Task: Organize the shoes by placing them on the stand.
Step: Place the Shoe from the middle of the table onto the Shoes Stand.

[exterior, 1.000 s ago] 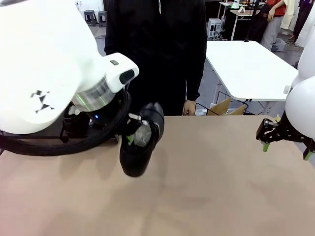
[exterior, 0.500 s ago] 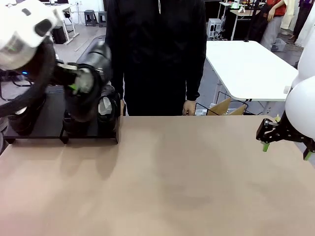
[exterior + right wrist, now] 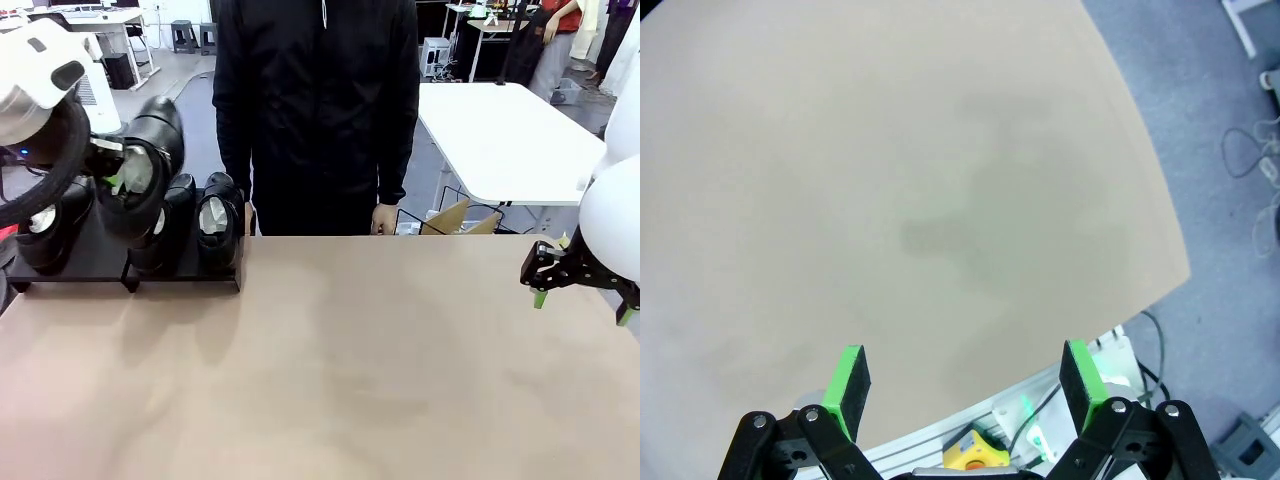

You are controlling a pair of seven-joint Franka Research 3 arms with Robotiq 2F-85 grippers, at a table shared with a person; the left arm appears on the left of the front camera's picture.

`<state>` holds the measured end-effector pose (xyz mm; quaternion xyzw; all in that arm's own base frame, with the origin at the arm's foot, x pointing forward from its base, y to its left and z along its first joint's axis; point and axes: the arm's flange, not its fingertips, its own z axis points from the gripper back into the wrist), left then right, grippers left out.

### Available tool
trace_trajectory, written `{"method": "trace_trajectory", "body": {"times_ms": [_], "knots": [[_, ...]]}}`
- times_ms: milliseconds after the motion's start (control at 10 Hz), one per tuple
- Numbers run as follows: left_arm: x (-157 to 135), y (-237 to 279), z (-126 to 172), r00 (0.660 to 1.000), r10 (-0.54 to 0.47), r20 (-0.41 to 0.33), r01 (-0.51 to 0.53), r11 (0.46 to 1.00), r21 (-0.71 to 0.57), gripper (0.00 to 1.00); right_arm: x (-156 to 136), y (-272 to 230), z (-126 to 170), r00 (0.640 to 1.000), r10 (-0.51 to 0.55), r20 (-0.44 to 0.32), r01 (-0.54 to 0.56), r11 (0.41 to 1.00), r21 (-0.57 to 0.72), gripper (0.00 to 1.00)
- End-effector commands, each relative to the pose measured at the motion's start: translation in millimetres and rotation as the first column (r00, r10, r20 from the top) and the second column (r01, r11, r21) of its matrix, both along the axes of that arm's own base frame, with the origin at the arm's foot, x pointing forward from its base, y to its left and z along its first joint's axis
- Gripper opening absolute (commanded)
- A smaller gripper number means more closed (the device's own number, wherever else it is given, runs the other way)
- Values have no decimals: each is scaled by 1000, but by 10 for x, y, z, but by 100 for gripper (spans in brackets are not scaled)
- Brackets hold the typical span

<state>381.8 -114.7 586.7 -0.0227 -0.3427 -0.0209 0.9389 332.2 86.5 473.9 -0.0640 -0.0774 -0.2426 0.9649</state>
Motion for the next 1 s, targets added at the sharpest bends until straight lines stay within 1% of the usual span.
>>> {"method": "trace_trajectory", "body": {"times_ms": [0, 100, 200, 300, 400, 500, 600, 700, 800, 900], "knots": [[50, 101, -26, 1000, 21, -4, -21, 1000, 8, 0, 32, 9, 29, 1000, 19, 1, -19, 1000, 1, 100], [92, 234, -31, 997, 69, 25, -70, 997, 21, 0, 32, 9, 29, 1000, 19, 1, -19, 1000, 1, 100], [190, 495, -8, 992, 110, 62, -112, 993, 30, 0, 32, 9, 29, 1000, 19, 1, -19, 1000, 1, 100], [305, 707, -66, 995, 69, 67, -71, 997, 37, 0, 32, 9, 29, 1000, 19, 1, -19, 1000, 1, 100], [462, 912, -210, 995, 49, 83, -52, 998, 30, 0, 32, 9, 29, 1000, 19, 1, -19, 1000, 1, 100], [621, 1069, -378, 995, 59, 83, -62, 998, 29, 0, 32, 9, 29, 1000, 19, 1, -19, 1000, 1, 100], [784, 1188, -550, 989, 71, 132, -77, 996, 35, 0, 32, 9, 29, 1000, 19, 1, -19, 1000, 1, 100], [941, 1305, -723, 993, 37, 116, -39, 999, 19, 0, 32, 9, 29, 1000, 19, 1, -19, 1000, 1, 100], [1079, 1395, -880, 995, 59, 78, -59, 998, 0, 0, 32, 9, 29, 1000, 19, 1, -19, 1000, 1, 100], [1161, 1422, -985, 995, 78, 67, -79, 997, 12, 0, 32, 9, 29, 1000, 19, 1, -19, 1000, 1, 100]]}}
